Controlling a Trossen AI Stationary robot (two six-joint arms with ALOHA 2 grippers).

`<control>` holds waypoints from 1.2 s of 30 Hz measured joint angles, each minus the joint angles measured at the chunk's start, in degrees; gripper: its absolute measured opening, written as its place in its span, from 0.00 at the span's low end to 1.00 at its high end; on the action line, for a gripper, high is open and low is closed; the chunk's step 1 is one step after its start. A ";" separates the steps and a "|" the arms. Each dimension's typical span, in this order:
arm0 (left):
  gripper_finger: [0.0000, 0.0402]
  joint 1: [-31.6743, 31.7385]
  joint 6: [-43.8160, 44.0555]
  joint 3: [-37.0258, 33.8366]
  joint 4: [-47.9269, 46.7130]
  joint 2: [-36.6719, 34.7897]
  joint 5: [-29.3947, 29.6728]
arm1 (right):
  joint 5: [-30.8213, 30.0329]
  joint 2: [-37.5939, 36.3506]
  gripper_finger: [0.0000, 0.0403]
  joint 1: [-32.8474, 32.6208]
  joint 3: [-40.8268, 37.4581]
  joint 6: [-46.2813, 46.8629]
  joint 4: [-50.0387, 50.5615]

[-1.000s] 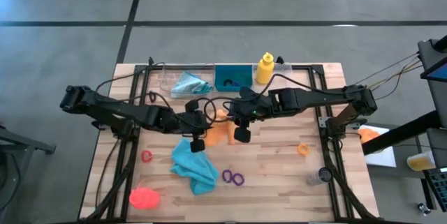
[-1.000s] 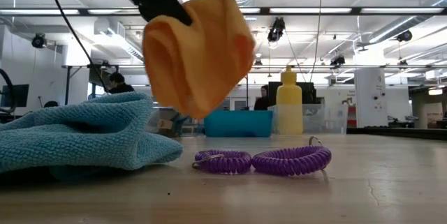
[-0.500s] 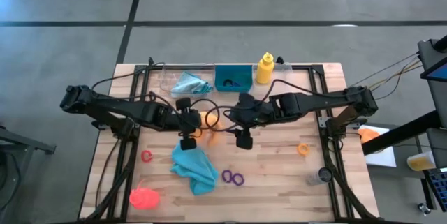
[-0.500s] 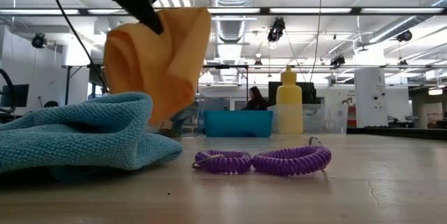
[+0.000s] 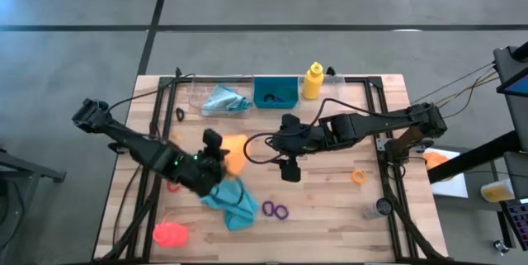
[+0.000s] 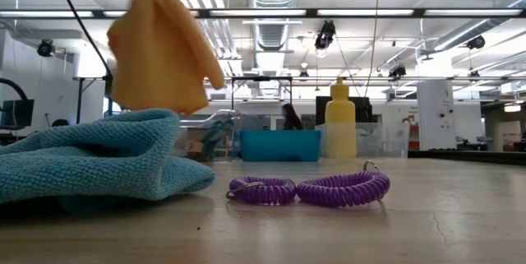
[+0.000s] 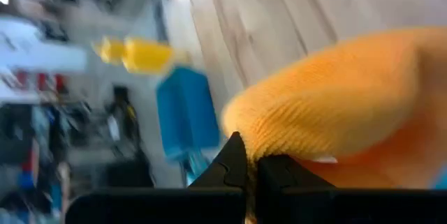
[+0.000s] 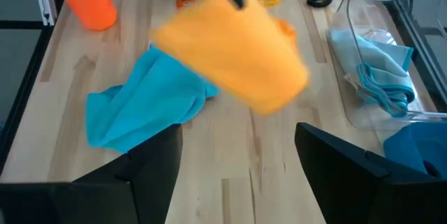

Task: Pick & Place Sports Items
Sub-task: Put the orange towel into the transparent bin

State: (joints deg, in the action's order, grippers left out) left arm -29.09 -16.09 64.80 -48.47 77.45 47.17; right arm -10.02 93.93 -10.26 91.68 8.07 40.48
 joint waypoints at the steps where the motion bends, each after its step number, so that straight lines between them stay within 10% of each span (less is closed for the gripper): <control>1: 0.00 -0.87 -1.67 -0.12 2.09 0.00 0.80 | -0.02 0.00 0.69 0.02 0.00 -0.57 -0.23; 19: 0.01 -4.04 -17.18 -0.53 21.80 -0.04 -4.62 | 6.19 0.00 0.69 0.00 -5.07 -5.33 -11.49; 28: 0.01 2.76 14.57 6.47 6.83 -0.73 1.95 | 6.20 0.00 0.69 0.00 -7.38 -4.96 -11.41; 36: 0.01 20.06 40.20 13.21 -12.29 -0.90 -11.21 | 7.56 0.00 0.69 0.00 -9.29 -3.55 -10.73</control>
State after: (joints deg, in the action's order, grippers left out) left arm -9.03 24.10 78.01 -60.75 76.55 35.96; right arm -2.47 93.93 -10.26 82.39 4.53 29.75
